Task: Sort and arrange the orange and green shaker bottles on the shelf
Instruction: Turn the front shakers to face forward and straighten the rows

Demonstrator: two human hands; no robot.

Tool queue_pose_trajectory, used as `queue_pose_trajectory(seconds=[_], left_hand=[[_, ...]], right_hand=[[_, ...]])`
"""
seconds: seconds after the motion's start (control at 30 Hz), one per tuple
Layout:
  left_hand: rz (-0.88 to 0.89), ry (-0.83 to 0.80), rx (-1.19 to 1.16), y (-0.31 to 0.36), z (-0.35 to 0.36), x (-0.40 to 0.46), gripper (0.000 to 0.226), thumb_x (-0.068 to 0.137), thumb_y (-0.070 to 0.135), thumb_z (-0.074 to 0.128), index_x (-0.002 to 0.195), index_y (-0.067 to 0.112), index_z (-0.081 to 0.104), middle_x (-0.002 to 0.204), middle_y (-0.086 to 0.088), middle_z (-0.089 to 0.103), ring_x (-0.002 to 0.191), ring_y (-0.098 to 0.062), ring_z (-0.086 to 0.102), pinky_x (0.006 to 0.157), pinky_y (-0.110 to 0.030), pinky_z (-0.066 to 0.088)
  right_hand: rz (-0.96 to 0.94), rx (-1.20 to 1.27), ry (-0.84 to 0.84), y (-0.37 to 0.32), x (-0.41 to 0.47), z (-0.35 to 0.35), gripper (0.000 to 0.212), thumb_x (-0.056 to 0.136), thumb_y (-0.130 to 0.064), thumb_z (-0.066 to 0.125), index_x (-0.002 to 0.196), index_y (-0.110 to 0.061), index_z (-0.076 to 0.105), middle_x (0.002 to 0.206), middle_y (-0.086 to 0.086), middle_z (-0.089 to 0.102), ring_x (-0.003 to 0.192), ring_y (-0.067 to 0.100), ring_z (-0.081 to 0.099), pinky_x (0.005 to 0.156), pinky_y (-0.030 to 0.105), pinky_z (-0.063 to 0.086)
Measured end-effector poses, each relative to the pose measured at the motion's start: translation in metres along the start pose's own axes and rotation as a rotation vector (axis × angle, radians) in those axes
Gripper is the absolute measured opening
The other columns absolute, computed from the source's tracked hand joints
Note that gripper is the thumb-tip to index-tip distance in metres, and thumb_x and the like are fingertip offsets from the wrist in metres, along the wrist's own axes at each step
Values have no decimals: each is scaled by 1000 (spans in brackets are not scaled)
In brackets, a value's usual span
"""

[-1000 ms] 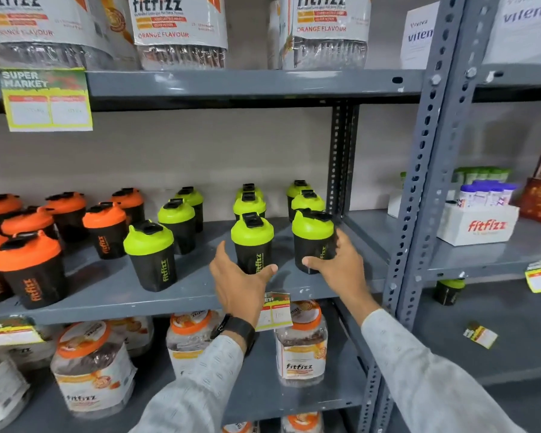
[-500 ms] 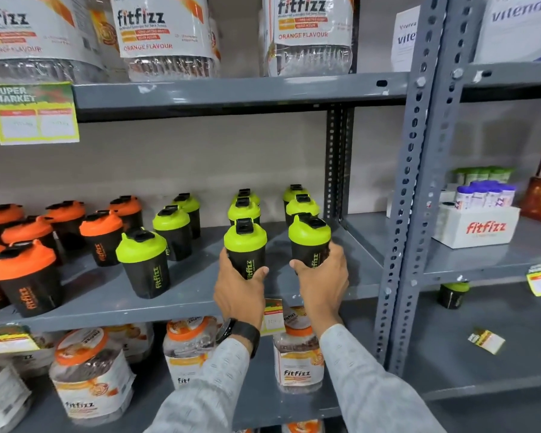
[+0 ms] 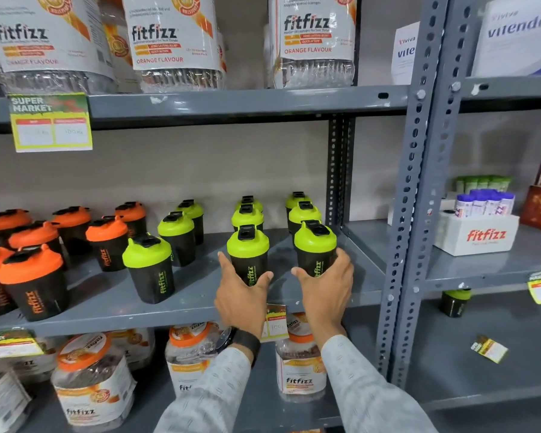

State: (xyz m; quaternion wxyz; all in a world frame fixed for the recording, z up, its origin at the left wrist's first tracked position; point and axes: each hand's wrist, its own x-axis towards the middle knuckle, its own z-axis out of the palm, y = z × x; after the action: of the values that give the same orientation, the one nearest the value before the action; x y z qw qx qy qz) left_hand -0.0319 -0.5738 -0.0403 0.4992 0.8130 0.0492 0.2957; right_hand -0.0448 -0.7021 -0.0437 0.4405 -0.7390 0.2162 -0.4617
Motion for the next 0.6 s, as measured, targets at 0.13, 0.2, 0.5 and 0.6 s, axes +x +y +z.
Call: queue_pose_trajectory(seconds=[0.13, 0.2, 0.5, 0.6], left_hand=[[-3, 11, -1, 3, 1, -1, 100, 77, 47, 84, 158, 20, 33, 122, -13, 72, 114, -40, 65, 92, -46, 50], [-15, 21, 15, 4, 2, 1, 94, 78, 45, 83, 156, 21, 37, 118, -13, 74, 111, -40, 66, 90, -46, 51], [18, 34, 45, -1, 3, 3, 93, 79, 45, 82, 156, 22, 37, 115, -13, 75, 108, -39, 68, 89, -46, 53], [23, 18, 35, -2, 2, 3, 93, 79, 45, 82, 157, 23, 35, 116, -12, 75, 109, -39, 68, 90, -45, 54]], right_hand=[[-31, 24, -61, 2, 0, -4, 101, 72, -30, 93, 153, -11, 36, 144, 13, 52, 132, 33, 52, 104, 45, 46], [-34, 28, -73, 3, 2, -6, 92, 74, -25, 92, 150, -13, 40, 140, 11, 55, 129, 32, 56, 102, 44, 47], [-12, 6, -12, 3, 3, -6, 85, 66, -25, 97, 135, -14, 47, 126, 9, 58, 115, 32, 61, 94, 44, 51], [-18, -4, -10, 3, 2, -5, 86, 66, -26, 97, 134, -13, 46, 126, 11, 57, 114, 33, 61, 93, 44, 51]])
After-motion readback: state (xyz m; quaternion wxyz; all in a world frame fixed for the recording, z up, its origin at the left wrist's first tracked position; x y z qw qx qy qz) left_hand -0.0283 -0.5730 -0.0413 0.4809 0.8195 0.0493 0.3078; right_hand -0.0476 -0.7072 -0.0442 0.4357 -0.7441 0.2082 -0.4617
